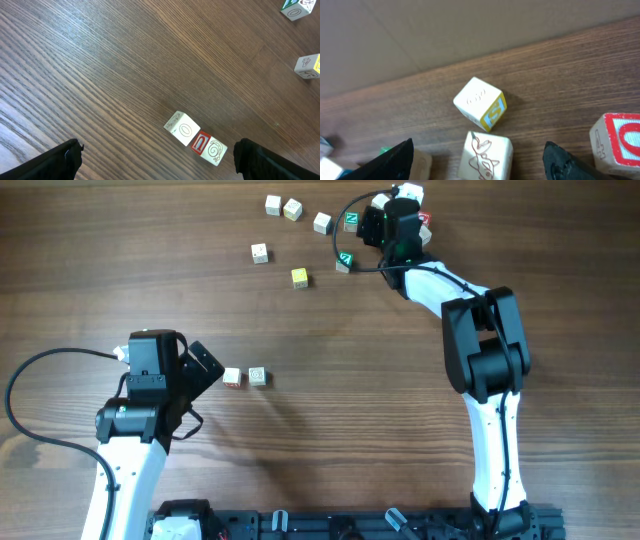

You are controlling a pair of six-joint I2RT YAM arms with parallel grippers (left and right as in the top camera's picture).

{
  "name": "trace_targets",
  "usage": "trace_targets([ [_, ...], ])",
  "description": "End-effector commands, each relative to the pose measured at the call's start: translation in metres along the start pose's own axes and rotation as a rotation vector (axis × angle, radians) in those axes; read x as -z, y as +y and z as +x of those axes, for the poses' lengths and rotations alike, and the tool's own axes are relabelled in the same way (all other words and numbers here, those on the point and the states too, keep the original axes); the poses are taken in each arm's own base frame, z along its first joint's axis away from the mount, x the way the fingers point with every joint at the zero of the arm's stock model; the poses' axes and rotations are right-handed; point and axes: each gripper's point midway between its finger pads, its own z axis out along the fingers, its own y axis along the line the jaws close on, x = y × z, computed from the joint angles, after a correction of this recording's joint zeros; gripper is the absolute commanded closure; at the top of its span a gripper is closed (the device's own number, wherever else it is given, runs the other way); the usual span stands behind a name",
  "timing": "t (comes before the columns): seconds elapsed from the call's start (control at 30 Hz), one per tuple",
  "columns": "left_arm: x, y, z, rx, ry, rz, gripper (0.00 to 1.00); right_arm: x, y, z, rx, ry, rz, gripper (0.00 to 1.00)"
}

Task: Form a horizontal line
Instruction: 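Reach the right gripper forward to the block cluster, then align the right gripper over the white fish-drawing block and grasp it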

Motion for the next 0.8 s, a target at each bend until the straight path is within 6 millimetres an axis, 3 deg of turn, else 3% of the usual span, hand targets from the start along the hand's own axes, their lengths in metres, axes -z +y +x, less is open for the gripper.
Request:
trace_targets([
  [0.0,0.002,0.002,-0.005,0.016,-0.021,-0.009,0.00,-0.010,-0.004,0.012,0.093,0.015,0.044,0.17],
  [0.13,0.002,0.002,-0.005,0.016,-0.021,-0.009,0.00,-0.009,0.008,0.007,0.063,0.005,0.028,0.17],
  [0.37,0.002,0.002,-0.005,0.017,-0.021,-0.009,0.00,-0.015,0.012,0.037,-0.031,0.038,0.055,0.17],
  [0.6,0.002,0.002,-0.006,0.016,-0.021,-0.009,0.00,-0.014,-0.003,0.044,-0.072,0.049,0.133,0.18],
  [0.77,0.002,0.002,-0.005,0.016,-0.021,-0.009,0.00,-0.018,-0.011,0.056,-0.076,0.062,0.161,0.25],
])
